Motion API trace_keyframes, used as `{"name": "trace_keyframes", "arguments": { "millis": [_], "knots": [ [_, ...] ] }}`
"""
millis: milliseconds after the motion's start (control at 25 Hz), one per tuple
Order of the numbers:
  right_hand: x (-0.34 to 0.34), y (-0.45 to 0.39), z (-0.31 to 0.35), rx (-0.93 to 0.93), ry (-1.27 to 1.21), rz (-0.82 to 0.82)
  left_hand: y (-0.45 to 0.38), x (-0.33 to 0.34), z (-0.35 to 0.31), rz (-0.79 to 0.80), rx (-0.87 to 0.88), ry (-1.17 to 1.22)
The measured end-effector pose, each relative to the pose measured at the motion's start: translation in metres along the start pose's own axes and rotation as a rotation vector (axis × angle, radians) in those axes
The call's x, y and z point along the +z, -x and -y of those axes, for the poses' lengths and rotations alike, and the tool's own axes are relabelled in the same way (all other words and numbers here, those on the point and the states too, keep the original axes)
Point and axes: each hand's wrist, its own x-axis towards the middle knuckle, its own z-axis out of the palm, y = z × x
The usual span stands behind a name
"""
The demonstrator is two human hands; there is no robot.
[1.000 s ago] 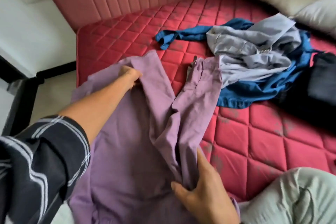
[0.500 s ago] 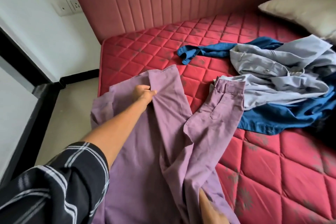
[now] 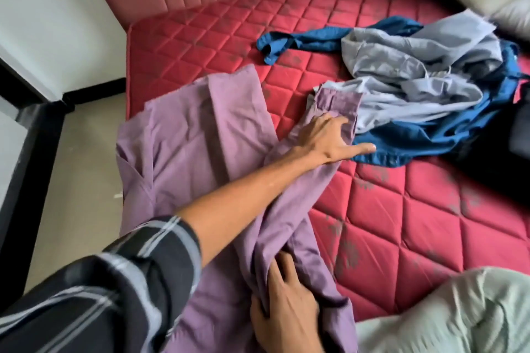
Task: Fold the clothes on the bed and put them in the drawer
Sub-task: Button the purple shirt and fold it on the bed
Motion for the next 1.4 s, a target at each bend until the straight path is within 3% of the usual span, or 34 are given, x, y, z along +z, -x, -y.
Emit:
{"name": "trace_keyframes", "arguments": {
  "millis": [80, 120, 240, 320, 400, 480, 520, 640, 720, 760, 840, 920, 1000, 1120, 1280, 1400],
  "knots": [
    [0.003, -0.002, 0.010, -0.092, -0.009, -0.091, -0.002, 0.020, -0.013, 0.138, -0.057, -0.167],
    [0.007, 0.000, 0.007, -0.062, 0.019, -0.027, -0.004, 0.019, -0.015, 0.128, -0.085, -0.170],
    [0.014, 0.018, 0.012, -0.023, 0.132, 0.154, -0.006, -0.022, 0.004, -0.133, -0.179, -0.070],
    [0.008, 0.034, 0.020, -0.027, 0.119, 0.314, 0.003, -0.078, 0.031, -0.313, -0.275, 0.096],
    [0.004, 0.043, 0.028, -0.078, 0.087, 0.374, 0.028, -0.136, 0.056, -0.500, -0.329, 0.304],
    [-0.020, 0.043, 0.023, -0.149, -0.057, 0.502, 0.066, -0.188, 0.074, -0.647, -0.344, 0.528],
    [-0.040, 0.039, 0.028, -0.186, -0.158, 0.489, 0.094, -0.211, 0.078, -0.708, -0.317, 0.617],
    [-0.120, -0.002, 0.061, -0.108, -0.691, 0.253, 0.165, -0.251, 0.066, -0.660, -0.169, 0.869],
    [-0.166, -0.035, 0.095, -0.042, -1.124, 0.428, 0.195, -0.261, 0.038, -0.528, -0.036, 0.862],
    [-0.187, -0.050, 0.114, -0.038, -1.264, 0.561, 0.208, -0.263, 0.019, -0.470, 0.023, 0.785],
    [-0.215, -0.067, 0.142, -0.074, -1.399, 0.676, 0.224, -0.262, -0.014, -0.439, 0.141, 0.566],
    [-0.229, -0.080, 0.152, -0.048, -1.421, 0.604, 0.238, -0.260, -0.035, -0.503, 0.195, 0.328],
    [-0.237, -0.087, 0.152, 0.047, -1.315, 0.389, 0.254, -0.262, -0.042, -0.639, 0.218, 0.134],
    [-0.245, -0.091, 0.144, 0.022, -1.146, 0.096, 0.281, -0.253, -0.040, -0.744, 0.179, 0.029],
    [-0.278, -0.060, 0.119, -0.060, -1.231, -0.096, 0.327, -0.143, -0.018, -0.524, -0.296, -0.170],
    [-0.311, -0.044, 0.065, -0.073, -1.227, -0.216, 0.353, -0.069, -0.023, -0.359, -0.519, -0.061]
  ]
}}
